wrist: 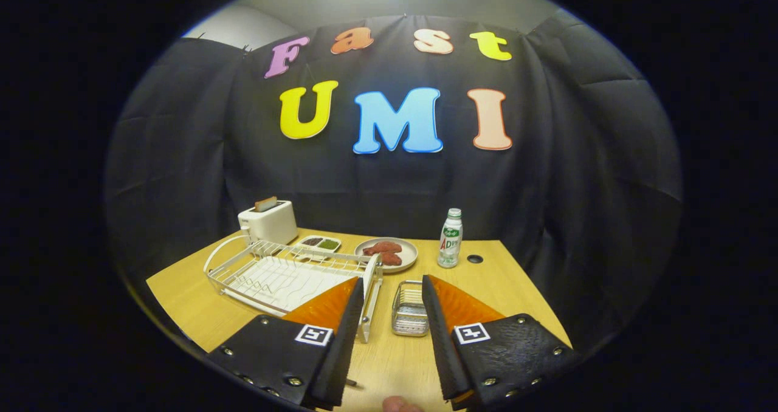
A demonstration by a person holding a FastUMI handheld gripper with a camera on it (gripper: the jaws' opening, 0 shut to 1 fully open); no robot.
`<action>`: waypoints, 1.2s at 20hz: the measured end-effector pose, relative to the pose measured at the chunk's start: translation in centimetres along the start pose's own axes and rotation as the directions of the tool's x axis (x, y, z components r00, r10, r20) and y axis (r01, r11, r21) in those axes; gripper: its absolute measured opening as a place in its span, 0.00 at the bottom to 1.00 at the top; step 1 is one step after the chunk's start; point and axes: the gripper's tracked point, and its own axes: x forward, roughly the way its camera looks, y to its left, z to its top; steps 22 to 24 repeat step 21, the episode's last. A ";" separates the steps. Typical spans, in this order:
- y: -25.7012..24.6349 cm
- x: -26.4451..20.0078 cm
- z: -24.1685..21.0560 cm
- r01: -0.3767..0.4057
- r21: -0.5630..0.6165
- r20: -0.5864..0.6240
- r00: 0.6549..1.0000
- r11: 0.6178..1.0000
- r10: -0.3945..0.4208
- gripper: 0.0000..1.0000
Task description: Take the plate from the dish rack, then take the spoon from the basket and place it into the plate.
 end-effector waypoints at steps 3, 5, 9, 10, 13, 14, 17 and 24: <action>-2.9 0.4 3.1 0.045 0.000 0.139 0.989 0.999 -0.044 0.62; -4.2 0.9 4.0 0.042 0.006 0.205 0.978 0.999 -0.042 0.62; -8.4 2.5 3.0 0.104 -0.042 0.199 0.975 0.994 -0.094 0.62; -9.4 2.9 2.6 0.110 -0.067 0.197 0.976 0.992 -0.095 0.63; -11.5 4.4 1.0 0.123 -0.062 0.181 0.977 0.990 -0.111 0.63; -12.4 5.0 0.2 0.134 -0.032 0.158 0.979 0.990 -0.127 0.62; -15.1 6.9 -2.2 0.139 0.043 0.122 0.982 0.989 -0.143 0.63; -17.4 8.4 -5.4 0.161 0.111 0.111 0.979 0.981 -0.173 0.19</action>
